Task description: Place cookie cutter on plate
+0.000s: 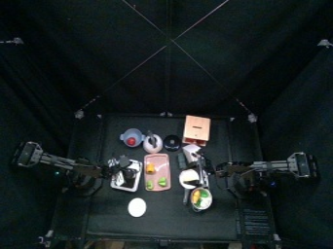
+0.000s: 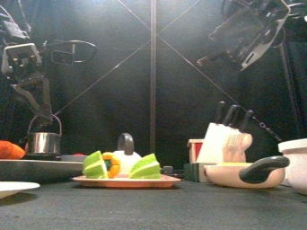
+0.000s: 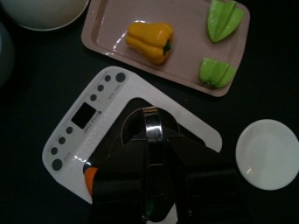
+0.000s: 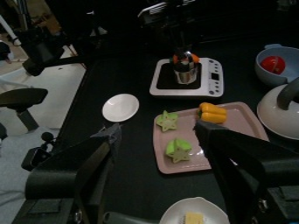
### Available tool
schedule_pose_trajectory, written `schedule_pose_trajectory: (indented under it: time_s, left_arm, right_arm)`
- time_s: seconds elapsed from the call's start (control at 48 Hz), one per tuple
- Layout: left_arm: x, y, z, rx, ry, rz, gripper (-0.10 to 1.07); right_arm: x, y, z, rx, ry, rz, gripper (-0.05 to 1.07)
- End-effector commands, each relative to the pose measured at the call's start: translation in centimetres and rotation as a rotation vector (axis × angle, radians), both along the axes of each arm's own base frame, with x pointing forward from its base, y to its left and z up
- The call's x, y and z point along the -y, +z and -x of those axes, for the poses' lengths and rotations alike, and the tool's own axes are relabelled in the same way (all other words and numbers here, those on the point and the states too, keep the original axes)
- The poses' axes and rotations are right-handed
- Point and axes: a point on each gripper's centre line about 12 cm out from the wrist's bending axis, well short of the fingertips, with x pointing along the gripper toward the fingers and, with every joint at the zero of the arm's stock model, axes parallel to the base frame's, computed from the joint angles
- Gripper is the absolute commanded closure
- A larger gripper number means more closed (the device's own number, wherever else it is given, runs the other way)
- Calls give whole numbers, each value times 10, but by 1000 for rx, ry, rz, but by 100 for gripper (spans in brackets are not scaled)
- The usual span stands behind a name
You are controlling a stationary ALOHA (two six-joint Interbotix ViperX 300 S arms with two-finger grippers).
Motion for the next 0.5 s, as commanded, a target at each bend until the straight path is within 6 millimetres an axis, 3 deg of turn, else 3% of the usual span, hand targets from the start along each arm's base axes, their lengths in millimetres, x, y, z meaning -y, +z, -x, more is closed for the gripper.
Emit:
schedule_pose_trajectory:
  time_s: [0.0,0.312,0.479]
  left_arm:
    - [2,12,-8,49,-10,9,47]
    - [1,57,-35,187,-54,-56,47]
    - [-9,62,-57,209,-58,-117,47]
  right_arm:
    - [0,5,0,19,1,-9,4]
    - [1,5,0,18,-8,-19,4]
    - [1,5,0,19,-8,-19,4]
